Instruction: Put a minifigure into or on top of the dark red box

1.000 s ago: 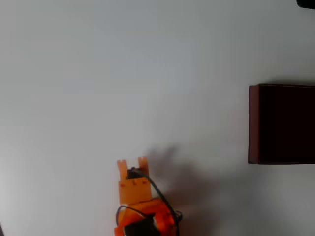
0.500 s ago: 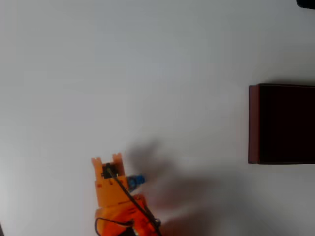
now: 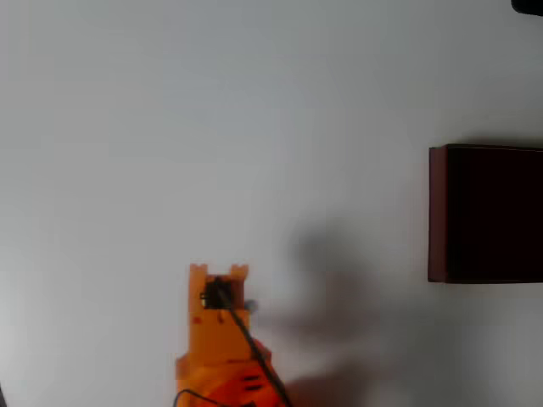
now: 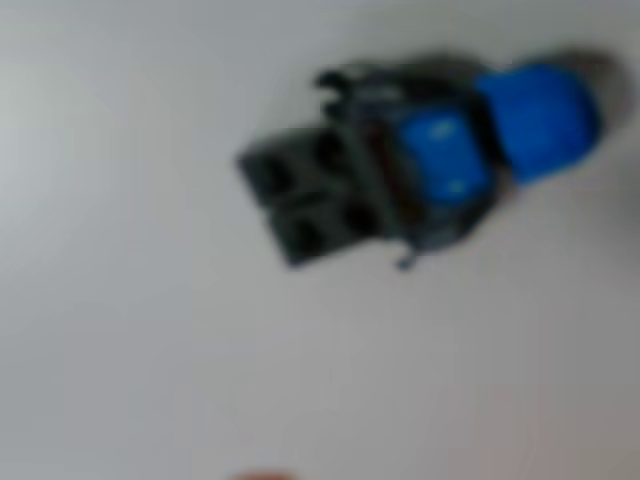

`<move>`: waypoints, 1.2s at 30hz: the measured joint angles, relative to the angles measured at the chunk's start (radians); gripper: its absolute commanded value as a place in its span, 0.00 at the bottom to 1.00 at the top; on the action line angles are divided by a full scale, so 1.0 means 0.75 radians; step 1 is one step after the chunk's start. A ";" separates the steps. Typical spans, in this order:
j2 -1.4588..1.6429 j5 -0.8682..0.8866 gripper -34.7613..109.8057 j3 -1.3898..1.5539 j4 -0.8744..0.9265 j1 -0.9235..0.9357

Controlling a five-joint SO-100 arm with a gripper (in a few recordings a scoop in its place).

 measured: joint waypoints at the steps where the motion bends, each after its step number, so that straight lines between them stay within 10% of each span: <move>1: -0.006 0.074 0.37 -0.004 -0.031 -0.031; 15: 0.661 0.767 0.36 0.387 -0.143 0.072; 30: -0.659 0.667 0.38 -0.305 0.045 0.254; 36: -0.796 0.969 0.37 -0.397 -0.045 0.022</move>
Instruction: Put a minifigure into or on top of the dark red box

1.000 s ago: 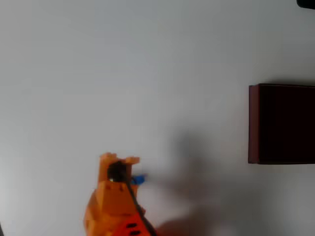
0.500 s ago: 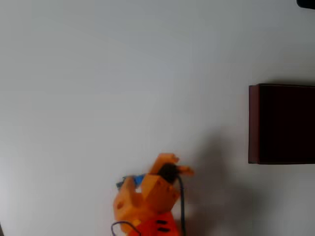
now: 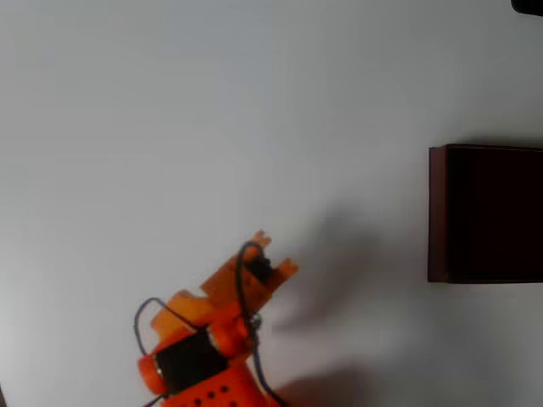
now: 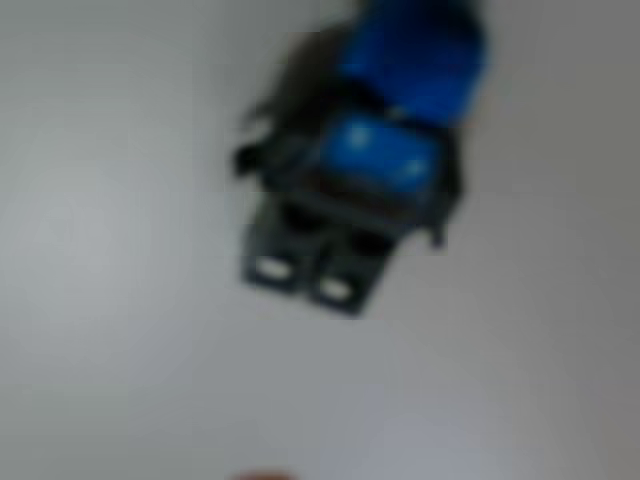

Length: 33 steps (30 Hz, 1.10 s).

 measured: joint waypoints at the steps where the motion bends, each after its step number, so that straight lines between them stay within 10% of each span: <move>1: 0.000 0.055 0.37 0.000 -0.025 -0.037; 33: -0.096 0.387 0.36 0.270 -0.487 -0.102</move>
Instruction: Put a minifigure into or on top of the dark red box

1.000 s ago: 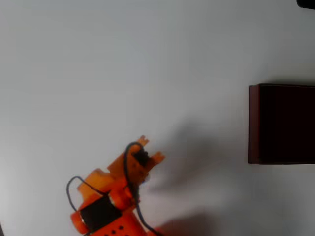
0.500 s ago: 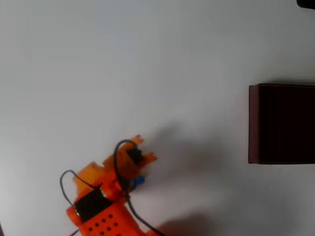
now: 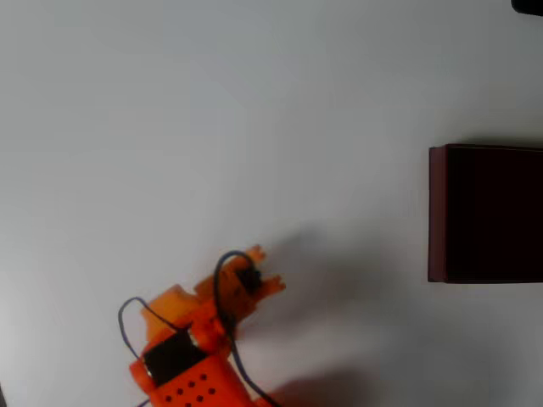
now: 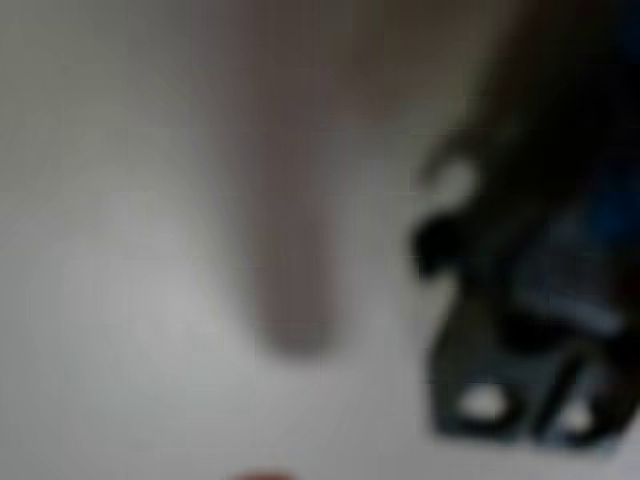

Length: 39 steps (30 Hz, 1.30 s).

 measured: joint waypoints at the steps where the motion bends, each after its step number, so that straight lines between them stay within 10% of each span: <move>1: 0.020 0.000 0.36 0.006 0.014 0.002; 39: 0.141 -0.010 0.32 0.227 -0.256 0.112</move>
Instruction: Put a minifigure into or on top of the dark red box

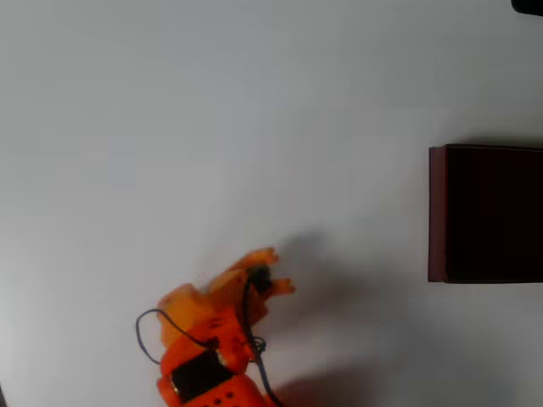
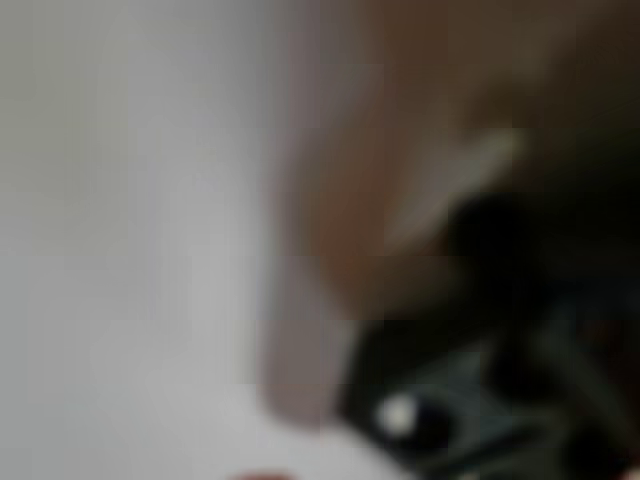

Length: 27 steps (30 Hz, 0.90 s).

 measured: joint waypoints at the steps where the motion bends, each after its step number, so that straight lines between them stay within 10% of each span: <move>1: -0.002 -0.035 0.32 -0.012 0.018 0.010; 15: -0.166 -0.824 0.36 -0.904 1.008 0.080; 27: -0.162 -2.315 0.37 -0.918 0.824 -0.063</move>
